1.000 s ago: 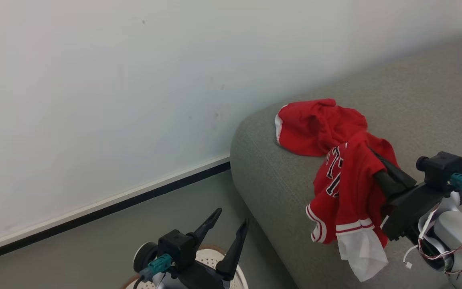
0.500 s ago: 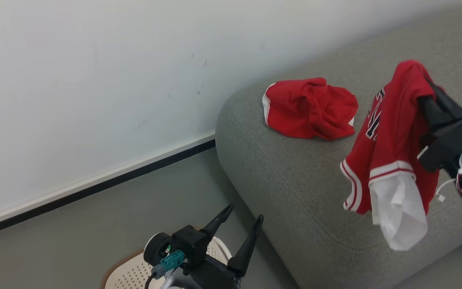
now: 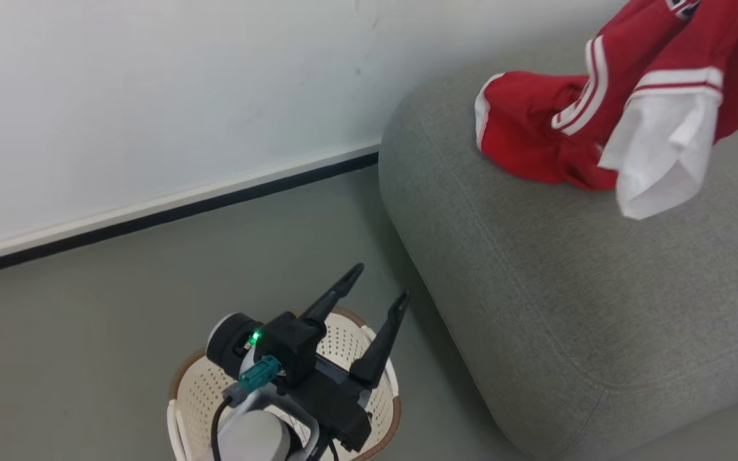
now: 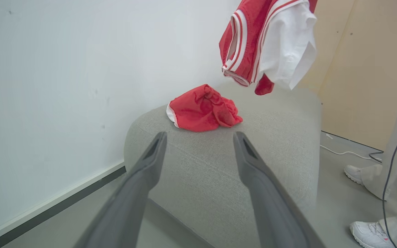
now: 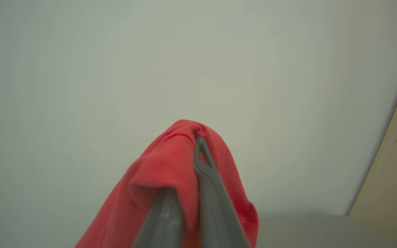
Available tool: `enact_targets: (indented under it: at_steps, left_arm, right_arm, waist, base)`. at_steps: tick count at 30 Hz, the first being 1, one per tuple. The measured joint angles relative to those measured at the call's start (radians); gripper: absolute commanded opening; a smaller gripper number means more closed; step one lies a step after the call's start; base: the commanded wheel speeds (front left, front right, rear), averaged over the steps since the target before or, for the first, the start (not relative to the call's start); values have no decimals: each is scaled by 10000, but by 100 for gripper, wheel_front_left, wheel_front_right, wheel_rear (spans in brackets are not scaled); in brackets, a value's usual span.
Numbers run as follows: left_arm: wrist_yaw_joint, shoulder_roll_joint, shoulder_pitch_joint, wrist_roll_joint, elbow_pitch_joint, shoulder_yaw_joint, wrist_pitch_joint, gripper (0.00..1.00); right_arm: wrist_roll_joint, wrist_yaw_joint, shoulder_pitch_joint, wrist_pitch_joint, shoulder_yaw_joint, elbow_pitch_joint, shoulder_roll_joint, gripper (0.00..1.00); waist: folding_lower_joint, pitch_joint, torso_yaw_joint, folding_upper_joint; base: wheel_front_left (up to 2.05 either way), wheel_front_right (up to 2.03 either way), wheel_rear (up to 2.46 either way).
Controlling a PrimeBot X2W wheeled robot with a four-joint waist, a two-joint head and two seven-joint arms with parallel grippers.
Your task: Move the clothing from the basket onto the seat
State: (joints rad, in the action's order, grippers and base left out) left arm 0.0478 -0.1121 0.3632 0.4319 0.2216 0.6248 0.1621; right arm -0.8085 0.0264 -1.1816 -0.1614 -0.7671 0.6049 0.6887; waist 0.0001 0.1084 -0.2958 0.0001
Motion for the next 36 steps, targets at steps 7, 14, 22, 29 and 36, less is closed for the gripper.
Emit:
enact_targets:
  at_steps: [7, 14, 22, 29, 36]
  left_arm:
    - [-54, -293, 484, -127, -556, -234, -140, 100]
    - [-125, -466, 734, -280, -1076, -278, -297, 100]
    - [-140, -660, 1165, -589, -1707, -295, -558, 100]
    - [-211, -830, 1557, -750, -2057, -351, -777, 100]
    - [-199, -970, 1813, -819, -1889, -407, -826, 100]
  right_arm:
    - [-19, -190, -1260, 173, 600, 782, 305, 0]
    - [-4, -479, -1873, 203, 903, 1358, 738, 0]
    - [8, -1005, -2039, 82, 1160, 2046, 848, 0]
    - [334, -1248, -1879, -6, 786, 2824, 146, 0]
    - [428, -1290, -1551, -190, 460, 3741, -1011, 0]
  waist:
    - [0, 883, 512, 0]
    - [1, 1700, 861, 0]
    - [1, 2796, 1193, 1]
    - [1, 3729, 1450, 1]
    - [1, 4402, 1653, 2]
  base:
    - [0, 0, 0]
    - [0, 0, 0]
    - [0, 0, 0]
    - [0, 0, 0]
    - [0, 0, 0]
